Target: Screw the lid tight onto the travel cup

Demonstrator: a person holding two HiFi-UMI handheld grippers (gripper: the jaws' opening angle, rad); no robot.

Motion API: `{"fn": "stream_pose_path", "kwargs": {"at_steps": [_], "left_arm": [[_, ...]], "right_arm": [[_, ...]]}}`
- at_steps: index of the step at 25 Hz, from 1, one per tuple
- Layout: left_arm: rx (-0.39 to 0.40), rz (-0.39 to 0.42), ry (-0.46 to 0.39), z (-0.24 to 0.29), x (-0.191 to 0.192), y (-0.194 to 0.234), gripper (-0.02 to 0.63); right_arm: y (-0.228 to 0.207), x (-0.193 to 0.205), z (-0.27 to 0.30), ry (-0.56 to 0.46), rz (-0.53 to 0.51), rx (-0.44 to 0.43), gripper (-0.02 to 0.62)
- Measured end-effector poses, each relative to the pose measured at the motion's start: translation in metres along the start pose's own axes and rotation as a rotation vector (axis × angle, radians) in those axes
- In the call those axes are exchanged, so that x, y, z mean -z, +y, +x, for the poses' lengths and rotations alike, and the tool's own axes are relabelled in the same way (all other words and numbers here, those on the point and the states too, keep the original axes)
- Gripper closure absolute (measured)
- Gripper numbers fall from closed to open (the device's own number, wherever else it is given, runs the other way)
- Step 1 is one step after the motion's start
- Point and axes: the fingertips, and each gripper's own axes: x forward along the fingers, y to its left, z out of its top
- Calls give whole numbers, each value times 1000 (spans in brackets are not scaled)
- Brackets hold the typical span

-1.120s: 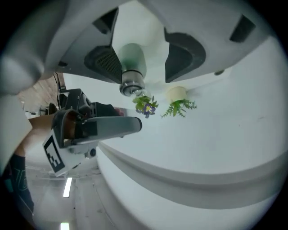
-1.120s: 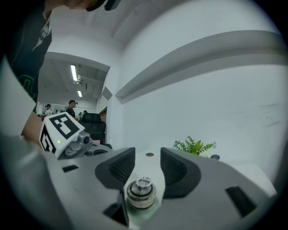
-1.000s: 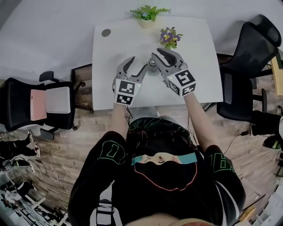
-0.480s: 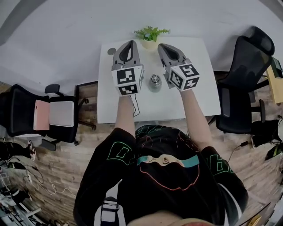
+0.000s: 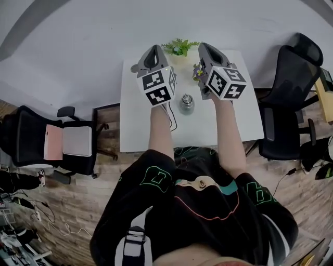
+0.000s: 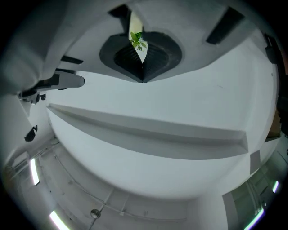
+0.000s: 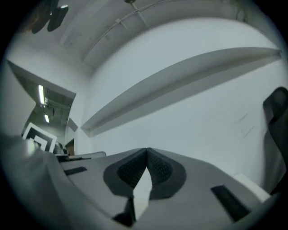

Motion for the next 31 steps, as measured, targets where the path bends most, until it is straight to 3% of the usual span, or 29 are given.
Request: {"fn": "stream_pose_path", "kwargs": {"at_steps": [4,10,31], "left_arm": [[33,56,5,4,5,-5,598],[60,93,-7,10,2,-10,598],[116,58,-21,9,1,-7,598]], "right_arm": [[-6,0,0,32,-121,23,591],[-7,-4,2,37,-194,26,591],[-2,-3,1,17,-248,15,591]]}}
